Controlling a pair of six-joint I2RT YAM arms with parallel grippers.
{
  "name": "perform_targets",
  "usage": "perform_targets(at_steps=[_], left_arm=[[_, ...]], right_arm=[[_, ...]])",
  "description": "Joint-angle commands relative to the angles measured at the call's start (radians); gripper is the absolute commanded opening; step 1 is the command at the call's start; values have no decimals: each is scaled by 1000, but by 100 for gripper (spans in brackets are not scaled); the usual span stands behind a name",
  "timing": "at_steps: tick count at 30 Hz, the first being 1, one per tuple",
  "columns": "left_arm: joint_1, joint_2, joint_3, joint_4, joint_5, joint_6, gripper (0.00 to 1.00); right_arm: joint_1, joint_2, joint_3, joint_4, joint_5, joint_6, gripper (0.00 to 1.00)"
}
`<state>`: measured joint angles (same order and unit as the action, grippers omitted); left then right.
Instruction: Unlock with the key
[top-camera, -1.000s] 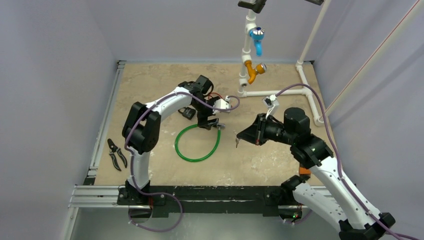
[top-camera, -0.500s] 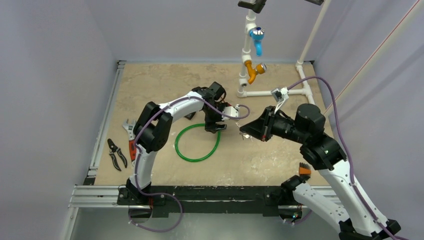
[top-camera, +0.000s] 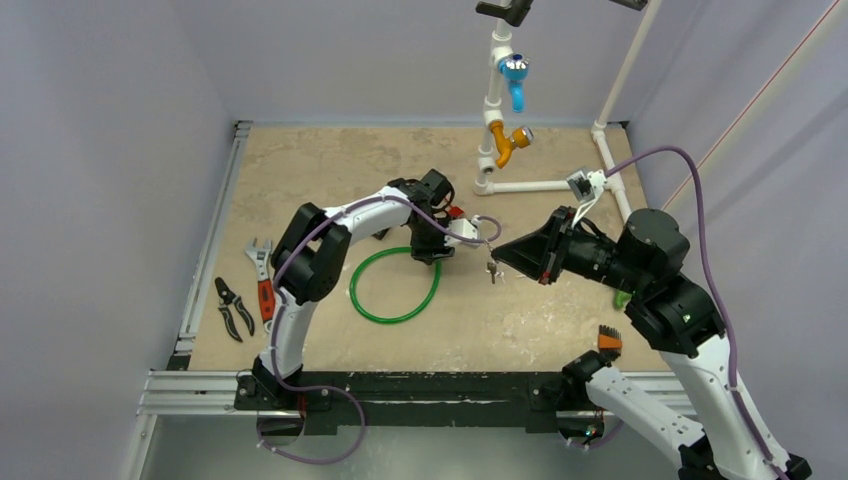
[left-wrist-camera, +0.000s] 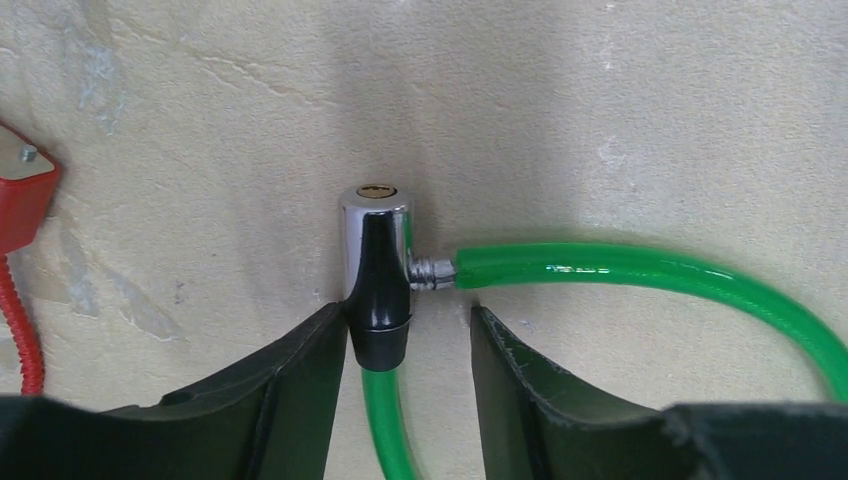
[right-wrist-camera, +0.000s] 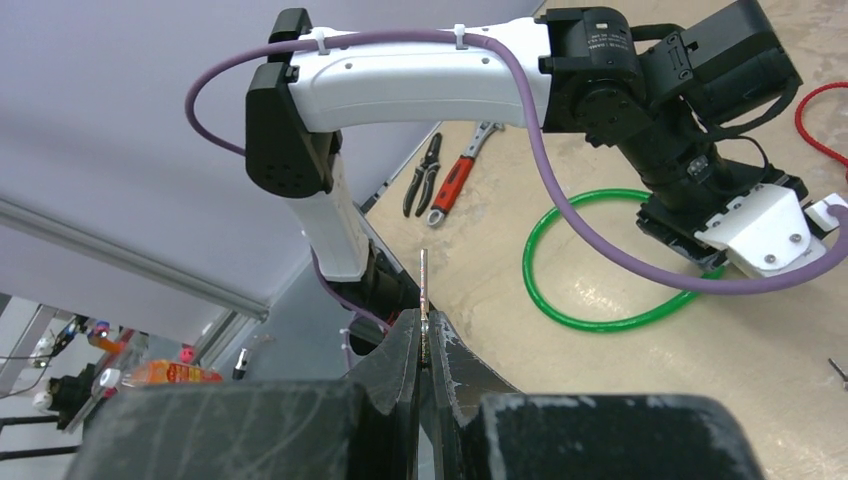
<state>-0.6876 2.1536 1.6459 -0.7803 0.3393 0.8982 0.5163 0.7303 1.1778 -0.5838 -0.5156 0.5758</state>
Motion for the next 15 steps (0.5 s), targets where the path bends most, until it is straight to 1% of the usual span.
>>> perform_targets(at_steps=[1,4,6,7,11,12,14,15], left_arm=[[-3,-56,-60,23,50,35,44],[-32,-131,-153,60,85,53,33],[-55,-181,-224,114,92,58,20],[-67,-196,-248,123,95,60,16],[-82,-206,-262,112,119,24,14],[-82,-204,-263,112,118,22,11],[-83,-205,-259,109,116,18,0],[-84,-210,-250,102,115,13,0]], right_arm=[[-3,7,50,-17,7,-29,0],[-3,27,68,-23,4,-42,0],[-3,36,78,-27,5,-50,0],[-4,39,82,-27,6,-52,0],[-4,51,93,-30,7,-58,0],[-4,52,95,-30,10,-59,0],[-4,52,93,-30,15,-62,0],[-4,52,92,-30,16,-62,0]])
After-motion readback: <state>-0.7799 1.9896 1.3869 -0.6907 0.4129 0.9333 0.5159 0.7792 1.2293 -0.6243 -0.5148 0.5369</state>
